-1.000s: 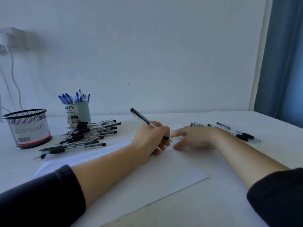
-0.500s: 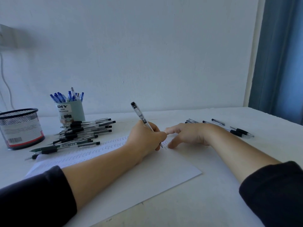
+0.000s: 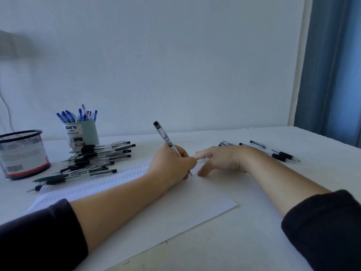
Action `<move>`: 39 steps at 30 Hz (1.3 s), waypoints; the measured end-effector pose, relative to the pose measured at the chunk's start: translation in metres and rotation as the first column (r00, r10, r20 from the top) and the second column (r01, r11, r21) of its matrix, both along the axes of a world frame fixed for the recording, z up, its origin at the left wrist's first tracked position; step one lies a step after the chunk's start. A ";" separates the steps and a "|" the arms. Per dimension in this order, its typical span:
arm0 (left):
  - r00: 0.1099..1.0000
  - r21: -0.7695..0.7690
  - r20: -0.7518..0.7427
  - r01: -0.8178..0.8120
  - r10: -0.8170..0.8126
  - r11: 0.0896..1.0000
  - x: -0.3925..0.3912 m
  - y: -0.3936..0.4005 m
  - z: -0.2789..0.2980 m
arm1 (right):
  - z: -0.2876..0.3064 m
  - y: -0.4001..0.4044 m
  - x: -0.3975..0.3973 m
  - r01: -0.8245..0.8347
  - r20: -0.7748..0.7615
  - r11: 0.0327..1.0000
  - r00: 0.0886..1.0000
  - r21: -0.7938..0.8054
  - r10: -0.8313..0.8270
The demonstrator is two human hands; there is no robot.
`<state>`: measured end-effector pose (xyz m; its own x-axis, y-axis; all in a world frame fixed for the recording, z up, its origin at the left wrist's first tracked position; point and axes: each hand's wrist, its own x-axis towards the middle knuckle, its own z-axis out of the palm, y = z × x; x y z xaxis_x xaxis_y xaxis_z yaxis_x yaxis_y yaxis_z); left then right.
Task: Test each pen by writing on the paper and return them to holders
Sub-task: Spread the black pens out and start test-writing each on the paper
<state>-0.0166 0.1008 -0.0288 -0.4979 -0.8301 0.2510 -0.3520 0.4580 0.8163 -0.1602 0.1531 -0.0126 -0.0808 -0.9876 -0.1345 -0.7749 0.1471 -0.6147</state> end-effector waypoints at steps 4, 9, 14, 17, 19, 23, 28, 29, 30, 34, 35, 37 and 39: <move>1.000 -0.006 0.007 -0.001 0.001 1.000 -0.001 0.000 0.000 | -0.002 -0.003 -0.002 -0.003 -0.010 1.000 1.000 0.012 0.003; 1.000 -0.012 -0.004 -0.008 0.008 1.000 0.000 0.000 0.000 | -0.001 -0.001 -0.002 0.005 0.006 1.000 1.000 0.010 -0.005; 1.000 -0.018 0.016 -0.007 0.007 1.000 0.000 0.001 0.000 | -0.001 -0.001 -0.001 -0.007 0.015 1.000 1.000 0.007 0.007; 1.000 -0.015 0.018 -0.007 0.007 1.000 0.000 0.001 0.000 | -0.002 -0.002 -0.003 -0.014 0.012 1.000 1.000 0.003 0.014; 1.000 -0.014 0.016 -0.010 0.010 1.000 0.000 0.001 0.001 | -0.003 -0.003 -0.003 -0.019 0.013 1.000 1.000 0.006 0.019; 1.000 -0.018 0.015 -0.013 0.013 1.000 0.000 0.001 0.001 | -0.004 -0.005 -0.004 -0.016 0.006 1.000 1.000 0.013 0.016; 1.000 -0.018 0.016 0.003 -0.002 1.000 0.000 0.002 0.000 | -0.002 -0.002 -0.004 -0.015 0.016 1.000 1.000 0.003 0.015; 1.000 -0.019 0.018 -0.001 0.001 1.000 0.000 0.002 0.000 | -0.002 -0.002 -0.003 -0.013 0.018 1.000 1.000 0.004 0.013; 1.000 -0.020 0.022 -0.006 0.006 1.000 0.000 0.002 0.000 | -0.001 -0.002 -0.003 -0.014 0.018 1.000 1.000 0.002 0.014; 1.000 -0.023 0.024 -0.009 0.010 1.000 0.000 0.003 0.001 | -0.003 -0.004 -0.003 -0.022 0.014 1.000 1.000 0.008 0.022; 1.000 -0.022 0.018 -0.005 0.005 1.000 0.001 0.003 0.001 | -0.003 -0.004 -0.003 -0.020 0.010 1.000 1.000 0.007 0.020; 1.000 -0.026 0.006 0.010 -0.010 1.000 0.001 0.004 0.000 | -0.002 -0.003 -0.003 -0.021 0.007 1.000 1.000 0.005 0.021; 1.000 -0.035 0.012 0.023 -0.022 0.999 0.002 0.005 0.000 | -0.002 -0.001 -0.002 -0.028 0.014 1.000 1.000 0.004 0.028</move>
